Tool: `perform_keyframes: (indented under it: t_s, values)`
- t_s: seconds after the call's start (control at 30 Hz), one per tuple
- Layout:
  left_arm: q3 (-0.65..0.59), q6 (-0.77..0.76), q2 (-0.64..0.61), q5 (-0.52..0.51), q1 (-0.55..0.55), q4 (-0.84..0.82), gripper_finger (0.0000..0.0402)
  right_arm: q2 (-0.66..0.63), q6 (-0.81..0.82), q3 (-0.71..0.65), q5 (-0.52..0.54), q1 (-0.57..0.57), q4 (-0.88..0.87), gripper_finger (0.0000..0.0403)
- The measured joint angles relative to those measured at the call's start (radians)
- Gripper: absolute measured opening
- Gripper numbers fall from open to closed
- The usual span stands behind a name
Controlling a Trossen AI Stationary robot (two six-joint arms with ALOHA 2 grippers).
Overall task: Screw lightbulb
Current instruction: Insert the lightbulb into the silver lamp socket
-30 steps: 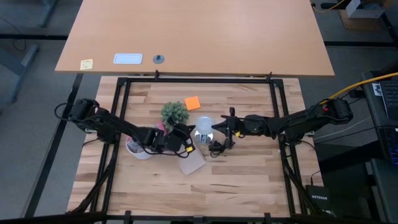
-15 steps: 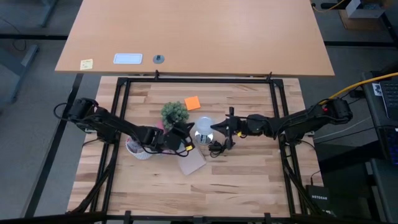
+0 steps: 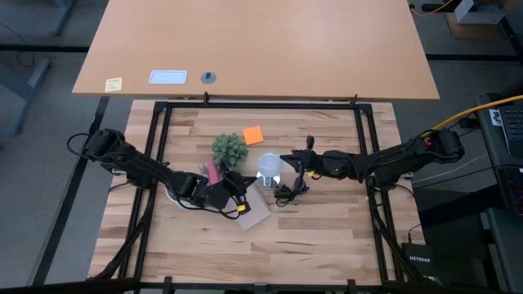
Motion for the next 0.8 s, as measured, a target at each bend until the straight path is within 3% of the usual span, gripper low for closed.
perform_keyframes:
  t_s: [0.53, 0.8]
  values:
    - [0.0, 0.009, 0.078, 0.018, 0.08, 0.078, 0.0, 0.0, 0.021, 0.0, -0.032, 0.0, -0.043, 0.0012]
    - [0.0, 0.011, 0.078, -0.052, 0.097, 0.035, 0.0, -0.002, 0.066, 0.001, -0.161, 0.0, -0.04, 0.0012]
